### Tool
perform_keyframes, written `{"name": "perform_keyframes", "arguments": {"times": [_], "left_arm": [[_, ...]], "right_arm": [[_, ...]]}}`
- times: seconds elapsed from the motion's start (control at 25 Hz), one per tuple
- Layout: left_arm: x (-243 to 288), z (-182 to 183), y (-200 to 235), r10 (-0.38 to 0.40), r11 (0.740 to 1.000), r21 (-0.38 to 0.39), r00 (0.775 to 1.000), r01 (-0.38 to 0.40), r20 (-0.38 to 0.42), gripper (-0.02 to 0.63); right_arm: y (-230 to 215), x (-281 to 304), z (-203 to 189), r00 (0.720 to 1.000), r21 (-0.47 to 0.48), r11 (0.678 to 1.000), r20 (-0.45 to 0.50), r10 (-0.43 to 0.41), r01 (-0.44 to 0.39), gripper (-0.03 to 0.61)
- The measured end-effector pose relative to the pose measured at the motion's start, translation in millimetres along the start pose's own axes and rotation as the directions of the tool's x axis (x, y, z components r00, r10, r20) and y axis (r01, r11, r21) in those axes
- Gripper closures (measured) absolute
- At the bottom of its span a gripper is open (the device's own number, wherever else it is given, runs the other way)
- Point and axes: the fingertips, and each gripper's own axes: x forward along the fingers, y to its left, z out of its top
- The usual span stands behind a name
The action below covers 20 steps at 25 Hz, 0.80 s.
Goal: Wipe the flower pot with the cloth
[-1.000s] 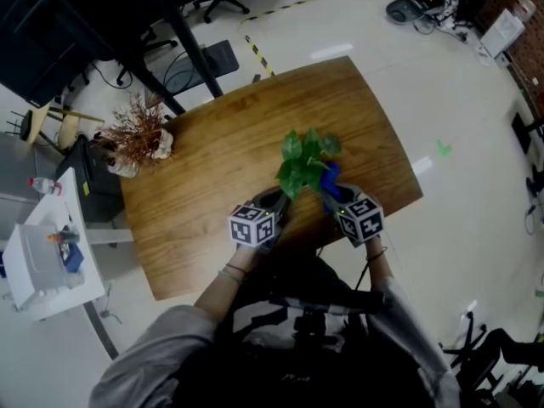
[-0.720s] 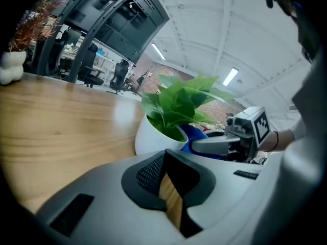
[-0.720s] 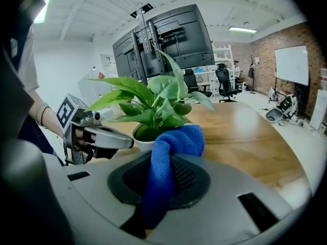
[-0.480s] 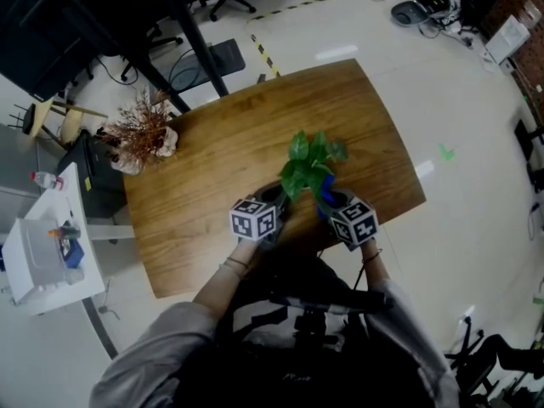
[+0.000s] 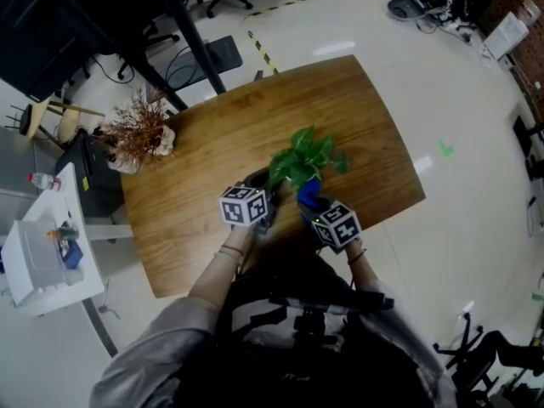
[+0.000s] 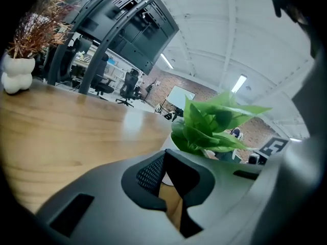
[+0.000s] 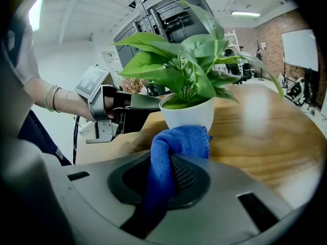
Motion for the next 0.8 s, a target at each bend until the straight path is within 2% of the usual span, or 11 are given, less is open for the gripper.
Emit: {"name": "perform_keyframes", "arguments": {"times": [0.2, 0.4, 0.6, 0.8], "left_arm": [[-4.5, -3.2, -10.2, -0.013, 1.000, -0.003, 1.000, 0.013, -0.010, 0.607], [-9.7, -25.4, -36.8, -0.069, 0.998, -0.008, 0.997, 0.069, -0.040, 0.609], [-3.1, -49.6, -53.4, -0.102, 0.995, 0.007, 0.989, 0.103, -0.108, 0.608], [0.4, -43.8, -45.1, -0.085, 0.996, -0.001, 0.992, 0.085, -0.093, 0.608]], "right_arm": [[-5.1, -12.7, -0.4, 0.999, 0.040, 0.999, 0.035, -0.013, 0.012, 0.518], [-40.6, -39.7, -1.7, 0.993, 0.048, 0.993, 0.047, -0.108, 0.106, 0.518], [-71.3, -43.4, 19.6, 0.987, -0.030, 0.988, 0.053, -0.153, 0.154, 0.518], [-66.8, -30.9, 35.8, 0.992, -0.072, 0.990, 0.058, -0.114, 0.118, 0.518]]}}
